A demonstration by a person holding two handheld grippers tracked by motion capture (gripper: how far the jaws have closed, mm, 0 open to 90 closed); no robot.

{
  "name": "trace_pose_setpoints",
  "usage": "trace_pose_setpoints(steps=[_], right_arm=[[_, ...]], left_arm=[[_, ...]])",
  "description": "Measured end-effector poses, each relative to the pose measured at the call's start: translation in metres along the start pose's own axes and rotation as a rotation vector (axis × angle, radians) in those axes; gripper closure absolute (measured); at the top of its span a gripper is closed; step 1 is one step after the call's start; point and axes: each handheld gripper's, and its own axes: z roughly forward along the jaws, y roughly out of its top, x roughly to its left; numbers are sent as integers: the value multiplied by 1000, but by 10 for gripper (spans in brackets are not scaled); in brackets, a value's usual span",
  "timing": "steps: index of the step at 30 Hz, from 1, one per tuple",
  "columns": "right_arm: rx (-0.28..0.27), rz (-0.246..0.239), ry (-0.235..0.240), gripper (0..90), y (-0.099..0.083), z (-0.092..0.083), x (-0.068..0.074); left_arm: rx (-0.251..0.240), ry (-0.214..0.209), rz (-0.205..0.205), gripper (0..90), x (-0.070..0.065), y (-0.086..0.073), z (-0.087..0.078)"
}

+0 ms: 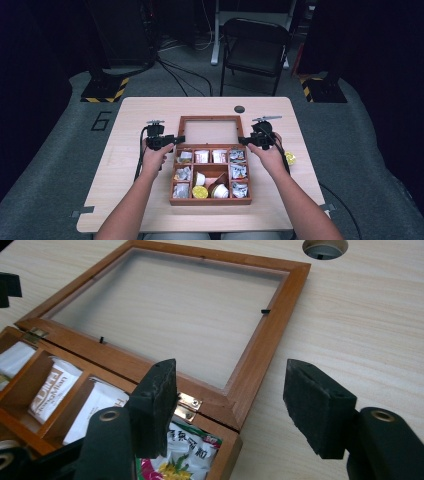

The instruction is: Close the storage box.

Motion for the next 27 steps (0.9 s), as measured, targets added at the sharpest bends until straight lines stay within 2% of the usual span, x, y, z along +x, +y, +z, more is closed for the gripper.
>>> trace_pose_setpoints(steps=[2,3,5,7,17,20,27], right_arm=[[-3,0,-5,379,0,4,-1],[4,6,-2,380,0,5,-1],[5,12,-7,380,0,9,-2],[11,20,-8,380,0,12,-3],[54,38,-2,363,-2,27,-5],[60,50,-2,356,-3,31,-3],[68,65,-2,345,-4,38,-3]], left_arm=[[-6,13,-6,376,2,0,2],[6,18,1,377,4,0,3],[21,17,-12,377,5,-1,5],[30,18,-10,376,6,-2,8],[37,25,-41,376,4,-5,19],[49,28,-37,374,5,-6,22],[48,29,-56,372,6,-7,27]])
